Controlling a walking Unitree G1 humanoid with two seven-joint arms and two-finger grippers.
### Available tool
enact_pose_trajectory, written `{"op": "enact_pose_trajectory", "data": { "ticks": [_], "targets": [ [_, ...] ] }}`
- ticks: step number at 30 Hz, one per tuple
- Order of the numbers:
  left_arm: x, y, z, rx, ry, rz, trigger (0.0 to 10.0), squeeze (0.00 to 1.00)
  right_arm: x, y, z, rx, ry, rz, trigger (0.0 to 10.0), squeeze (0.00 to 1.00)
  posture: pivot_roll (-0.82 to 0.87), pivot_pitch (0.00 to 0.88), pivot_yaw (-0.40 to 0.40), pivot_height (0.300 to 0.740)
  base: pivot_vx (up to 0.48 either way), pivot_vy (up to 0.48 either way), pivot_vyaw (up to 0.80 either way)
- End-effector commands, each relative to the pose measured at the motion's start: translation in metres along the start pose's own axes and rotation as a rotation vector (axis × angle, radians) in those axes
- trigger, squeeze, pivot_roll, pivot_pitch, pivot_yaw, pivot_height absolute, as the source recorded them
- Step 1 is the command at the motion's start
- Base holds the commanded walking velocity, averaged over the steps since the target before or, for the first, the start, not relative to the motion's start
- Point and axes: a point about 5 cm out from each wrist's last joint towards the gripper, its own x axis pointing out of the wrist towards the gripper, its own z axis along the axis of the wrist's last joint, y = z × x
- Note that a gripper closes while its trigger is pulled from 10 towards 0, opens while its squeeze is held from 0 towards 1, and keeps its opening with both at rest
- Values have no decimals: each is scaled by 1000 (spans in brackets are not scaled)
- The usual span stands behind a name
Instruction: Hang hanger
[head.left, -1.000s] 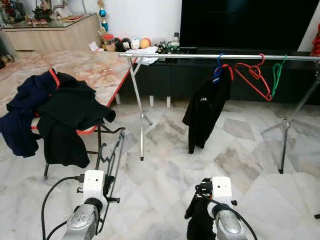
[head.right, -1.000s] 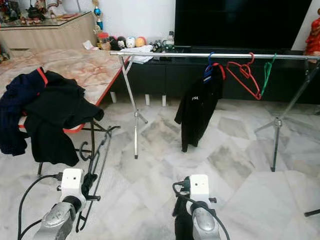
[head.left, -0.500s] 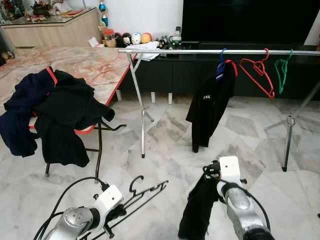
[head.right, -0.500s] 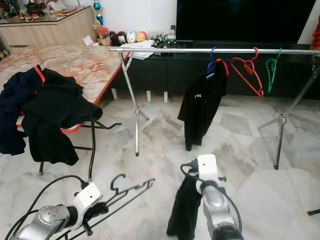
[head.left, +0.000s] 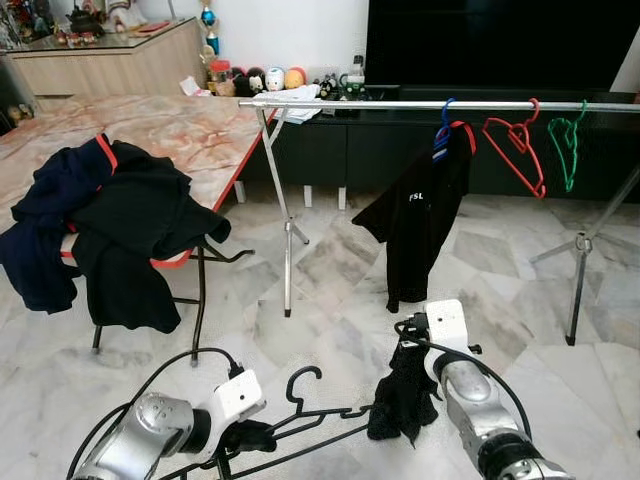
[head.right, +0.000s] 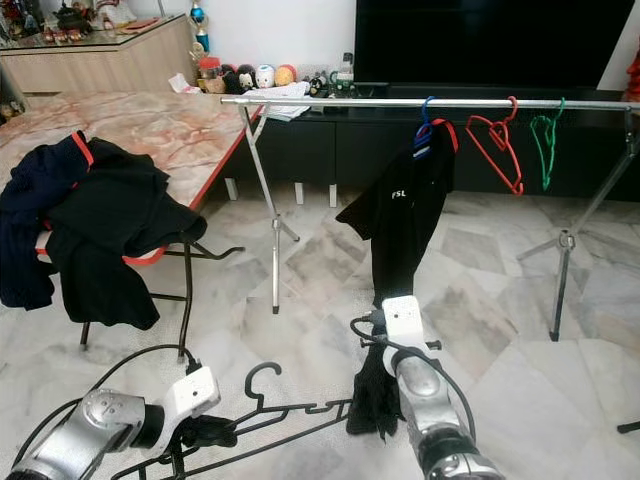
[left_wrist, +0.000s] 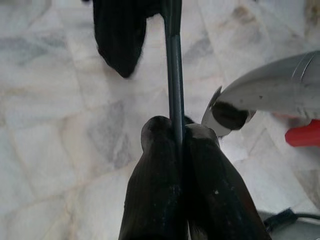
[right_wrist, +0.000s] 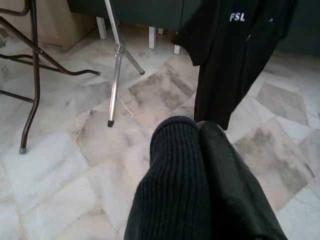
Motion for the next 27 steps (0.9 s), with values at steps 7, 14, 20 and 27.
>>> {"op": "enact_pose_trajectory", "data": {
  "ticks": [7,14,20,27],
  "targets": [
    [0,2,12,-20,-43,13,10000,0,3,5,3,-39,41,34,10000,0,40,0,36,740,0,0,0],
    [2,-7,13,-20,-36,-45,10000,0,4,1,2,-42,61,6,10000,0,42,0,26,740,0,0,0],
    [5,-8,16,-12,-37,-39,10000,0,9,6,16,15,32,12,10000,0,46,6,21,740,0,0,0],
    [9,-3,22,0,-56,22,10000,0,10,11,21,27,24,20,10000,0,45,11,20,740,0,0,0]
  ]
}}
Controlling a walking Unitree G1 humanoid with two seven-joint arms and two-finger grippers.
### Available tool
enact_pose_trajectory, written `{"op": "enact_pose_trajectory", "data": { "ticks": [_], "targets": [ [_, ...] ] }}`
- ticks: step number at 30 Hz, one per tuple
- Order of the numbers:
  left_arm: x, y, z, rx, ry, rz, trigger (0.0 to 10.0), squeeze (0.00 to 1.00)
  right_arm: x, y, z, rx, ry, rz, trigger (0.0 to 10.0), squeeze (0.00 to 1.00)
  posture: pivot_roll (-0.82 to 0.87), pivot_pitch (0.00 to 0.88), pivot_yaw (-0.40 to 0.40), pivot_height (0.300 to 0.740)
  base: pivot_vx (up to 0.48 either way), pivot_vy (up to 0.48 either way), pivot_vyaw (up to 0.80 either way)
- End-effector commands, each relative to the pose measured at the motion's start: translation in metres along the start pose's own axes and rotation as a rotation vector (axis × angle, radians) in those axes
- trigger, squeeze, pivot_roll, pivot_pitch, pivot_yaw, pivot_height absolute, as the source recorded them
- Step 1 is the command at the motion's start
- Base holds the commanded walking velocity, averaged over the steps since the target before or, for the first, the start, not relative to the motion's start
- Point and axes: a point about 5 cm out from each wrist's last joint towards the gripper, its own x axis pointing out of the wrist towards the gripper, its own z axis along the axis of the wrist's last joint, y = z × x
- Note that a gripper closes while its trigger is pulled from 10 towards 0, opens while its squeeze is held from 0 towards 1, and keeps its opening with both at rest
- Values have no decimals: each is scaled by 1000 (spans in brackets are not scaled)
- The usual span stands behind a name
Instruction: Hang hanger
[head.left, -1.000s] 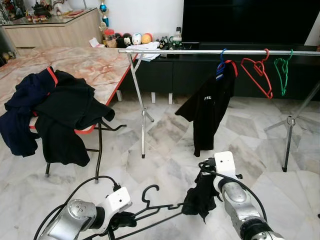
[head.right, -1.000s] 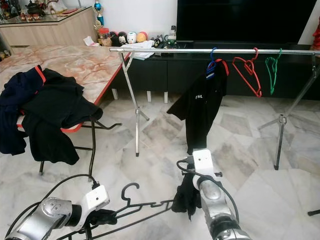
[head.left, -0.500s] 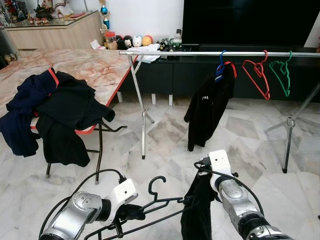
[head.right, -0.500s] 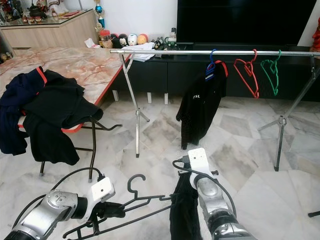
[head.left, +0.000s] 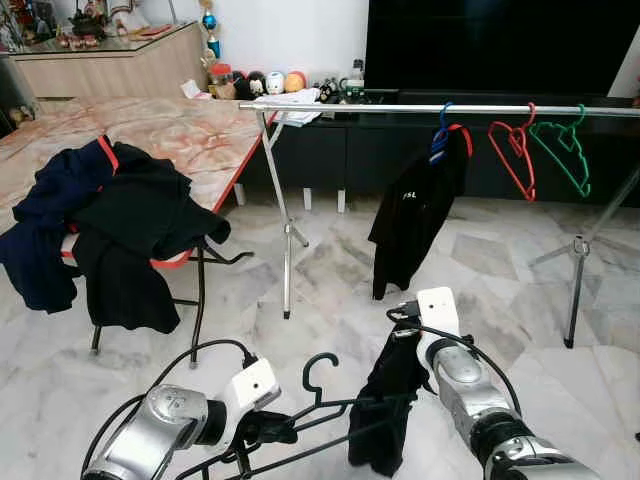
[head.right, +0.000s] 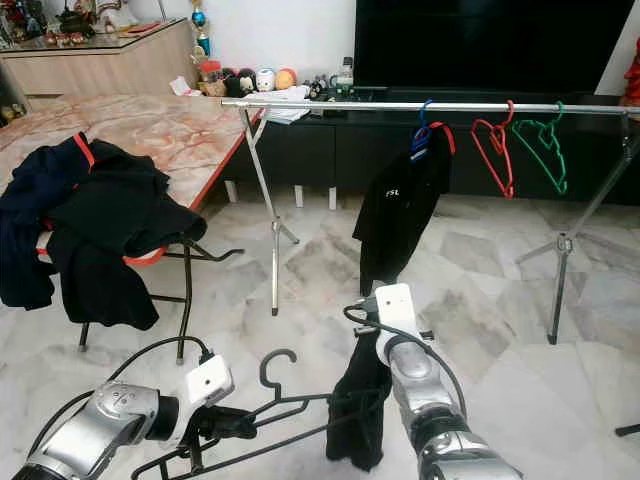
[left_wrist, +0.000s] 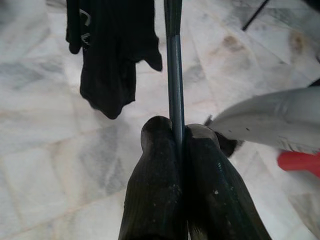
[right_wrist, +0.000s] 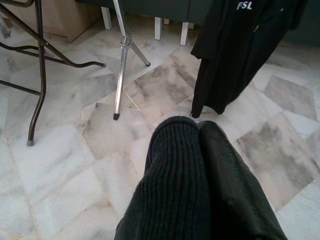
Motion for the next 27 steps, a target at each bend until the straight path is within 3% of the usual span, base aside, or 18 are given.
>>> {"op": "enact_pose_trajectory", "data": {
  "ticks": [1,3,8,20,23,27],
  "targets": [
    [0,6,2,19,6,45,10000,0,2,2,11,29,-27,5,10000,0,44,13,19,740,0,0,0],
    [2,13,4,25,-8,132,10000,0,2,3,9,31,-23,7,10000,0,46,15,17,740,0,0,0],
    [4,19,3,11,-4,205,10000,0,1,3,3,30,-7,5,10000,0,46,16,17,740,0,0,0],
    [9,15,12,-19,-87,176,10000,0,0,4,-4,46,21,20,10000,0,47,17,24,740,0,0,0],
    [8,23,17,-20,-121,255,10000,0,0,5,-4,163,36,25,10000,0,52,20,26,740,0,0,0],
    [10,22,25,-42,-184,258,10000,0,1,5,-2,203,37,23,10000,0,49,21,27,740,0,0,0]
  ]
}}
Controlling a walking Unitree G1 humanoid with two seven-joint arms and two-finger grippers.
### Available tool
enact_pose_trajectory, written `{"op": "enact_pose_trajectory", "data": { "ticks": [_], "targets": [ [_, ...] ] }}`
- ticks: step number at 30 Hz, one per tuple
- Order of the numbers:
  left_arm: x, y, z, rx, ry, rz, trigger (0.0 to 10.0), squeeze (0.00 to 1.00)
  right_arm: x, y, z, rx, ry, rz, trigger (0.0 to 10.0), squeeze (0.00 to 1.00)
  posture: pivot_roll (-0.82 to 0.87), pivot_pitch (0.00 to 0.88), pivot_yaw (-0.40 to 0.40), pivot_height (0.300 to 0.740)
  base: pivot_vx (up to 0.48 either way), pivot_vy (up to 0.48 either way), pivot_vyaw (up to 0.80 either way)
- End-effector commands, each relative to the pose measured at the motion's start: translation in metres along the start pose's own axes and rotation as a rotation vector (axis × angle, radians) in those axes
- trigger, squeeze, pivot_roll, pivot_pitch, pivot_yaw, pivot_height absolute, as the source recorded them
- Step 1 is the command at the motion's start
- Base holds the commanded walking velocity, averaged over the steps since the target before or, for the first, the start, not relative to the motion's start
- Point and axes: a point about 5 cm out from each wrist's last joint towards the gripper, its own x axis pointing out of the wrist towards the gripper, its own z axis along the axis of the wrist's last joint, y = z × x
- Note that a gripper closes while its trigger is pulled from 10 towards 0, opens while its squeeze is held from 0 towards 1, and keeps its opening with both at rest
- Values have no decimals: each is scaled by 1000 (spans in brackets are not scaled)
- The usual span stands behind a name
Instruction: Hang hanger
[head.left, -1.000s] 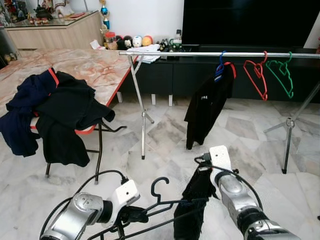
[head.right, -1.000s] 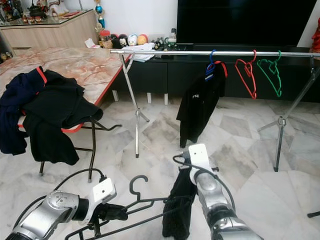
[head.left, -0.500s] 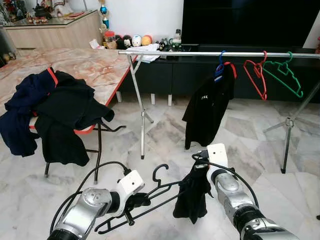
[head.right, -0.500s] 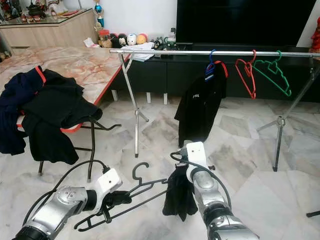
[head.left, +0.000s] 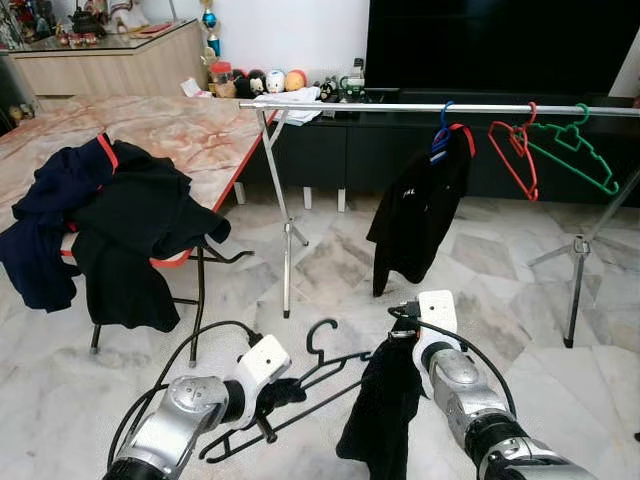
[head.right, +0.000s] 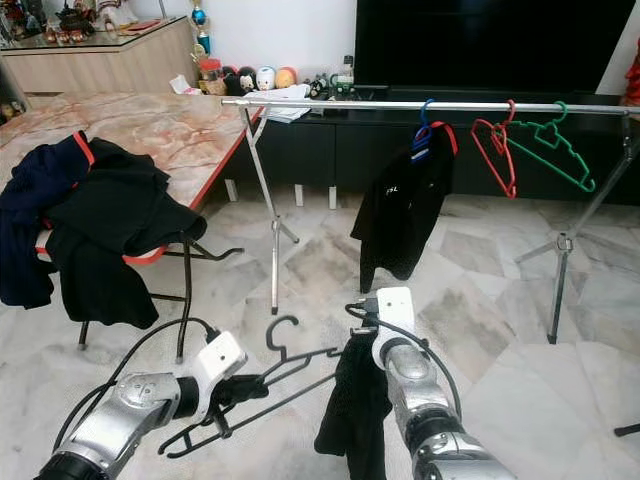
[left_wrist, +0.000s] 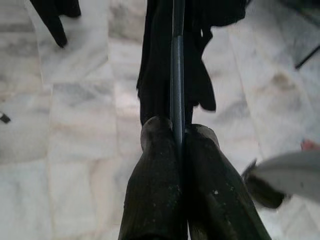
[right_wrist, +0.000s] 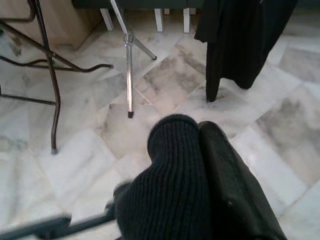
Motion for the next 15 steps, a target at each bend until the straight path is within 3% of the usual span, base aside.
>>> {"op": "enact_pose_trajectory", "data": {
  "ticks": [1,7,13,15],
  "targets": [
    [-2,5,9,-2,-51,34,10000,0,1,2,3,26,-4,4,10000,0,51,21,27,740,0,0,0],
    [2,12,16,1,-100,140,10000,0,-1,-4,-3,76,17,-58,10000,0,51,22,24,740,0,0,0],
    [2,13,14,-11,-78,134,10000,0,-1,-9,-5,157,25,-83,10000,0,52,22,23,740,0,0,0],
    [2,13,13,-15,-73,136,10000,0,-1,-7,-4,144,26,-62,10000,0,50,22,24,740,0,0,0]
  ]
}}
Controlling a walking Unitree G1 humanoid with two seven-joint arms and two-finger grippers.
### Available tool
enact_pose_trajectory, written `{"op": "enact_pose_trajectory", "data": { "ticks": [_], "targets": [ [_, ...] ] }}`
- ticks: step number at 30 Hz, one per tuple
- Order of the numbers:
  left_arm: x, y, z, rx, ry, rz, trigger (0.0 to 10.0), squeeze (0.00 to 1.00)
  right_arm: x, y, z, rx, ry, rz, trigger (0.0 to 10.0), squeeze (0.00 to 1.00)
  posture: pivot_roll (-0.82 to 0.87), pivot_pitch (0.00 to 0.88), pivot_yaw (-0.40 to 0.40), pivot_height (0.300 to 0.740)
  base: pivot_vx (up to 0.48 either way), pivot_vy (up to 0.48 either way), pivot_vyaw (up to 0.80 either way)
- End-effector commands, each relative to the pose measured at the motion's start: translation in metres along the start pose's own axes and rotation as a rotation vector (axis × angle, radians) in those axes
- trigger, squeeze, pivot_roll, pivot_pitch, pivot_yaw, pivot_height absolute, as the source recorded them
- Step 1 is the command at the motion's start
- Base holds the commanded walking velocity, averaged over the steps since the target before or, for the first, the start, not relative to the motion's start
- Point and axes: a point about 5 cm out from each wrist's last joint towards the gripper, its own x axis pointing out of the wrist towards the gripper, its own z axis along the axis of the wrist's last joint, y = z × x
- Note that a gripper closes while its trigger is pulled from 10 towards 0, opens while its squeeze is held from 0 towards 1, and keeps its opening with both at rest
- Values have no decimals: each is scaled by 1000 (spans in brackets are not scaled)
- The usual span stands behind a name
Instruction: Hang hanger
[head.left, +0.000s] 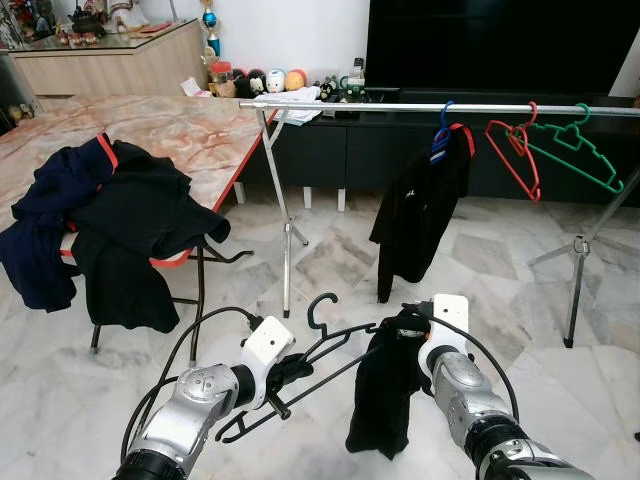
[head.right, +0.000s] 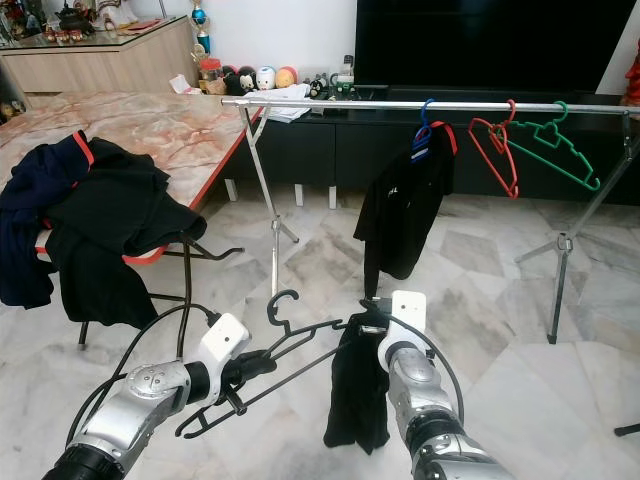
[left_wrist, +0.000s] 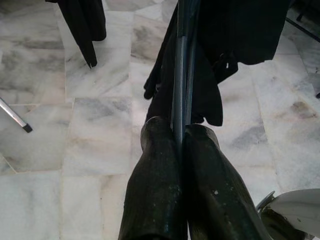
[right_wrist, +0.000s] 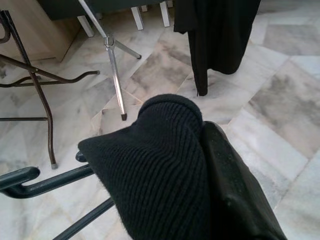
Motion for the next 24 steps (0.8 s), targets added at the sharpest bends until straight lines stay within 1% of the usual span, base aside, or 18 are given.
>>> {"op": "enact_pose_trajectory", "data": {
  "ticks": [1,2,4,5,6,7,8,9,11,12,14,16,18,19,22,24],
  "targets": [
    [-3,9,4,5,-8,40,10000,0,0,4,2,7,-2,25,10000,0,52,23,23,740,0,0,0],
    [-3,9,4,5,-8,40,10000,0,0,4,2,7,-2,25,10000,0,52,23,23,740,0,0,0],
    [-2,8,3,7,-4,41,10000,0,1,11,1,47,15,73,10000,0,50,24,24,740,0,0,0],
    [-2,8,2,7,-5,40,10000,0,1,16,0,109,37,113,10000,0,48,24,24,740,0,0,0],
    [-2,8,2,7,-5,40,10000,0,1,16,0,109,37,113,10000,0,48,24,24,740,0,0,0],
    [-2,8,3,6,-6,39,10000,0,1,20,-1,162,51,145,10000,0,48,24,24,740,0,0,0],
    [-2,7,3,6,-8,36,10000,0,0,23,-1,188,54,172,10000,0,46,24,25,740,0,0,0],
    [-2,7,3,6,-8,36,10000,0,0,23,-1,188,54,172,10000,0,46,24,25,740,0,0,0],
    [-1,7,3,6,-9,34,10000,0,-1,30,-3,142,44,245,10000,0,46,24,25,740,0,0,0],
    [-1,8,3,4,-10,34,10000,0,-3,35,-2,89,26,302,10000,0,46,24,25,740,0,0,0],
    [-1,8,4,4,-11,32,10000,0,-5,39,-2,25,7,356,10000,0,43,26,27,740,0,0,0],
    [-2,8,4,1,-14,23,10000,0,-8,44,0,-17,-21,427,10000,0,43,27,27,740,0,0,0],
    [-2,7,4,-1,-17,8,10000,0,-13,48,11,-70,-106,527,10000,0,41,27,28,740,0,0,0],
    [-2,7,4,-1,-17,8,10000,0,-13,48,11,-70,-106,527,10000,0,41,27,28,740,0,0,0],
    [-2,7,4,-1,-15,8,10000,0,-17,46,19,-90,-154,568,10000,0,37,26,27,740,0,0,0],
    [-1,6,4,-2,-15,6,10000,0,-18,45,26,-78,-174,588,10000,0,37,27,27,740,0,0,0]
  ]
}}
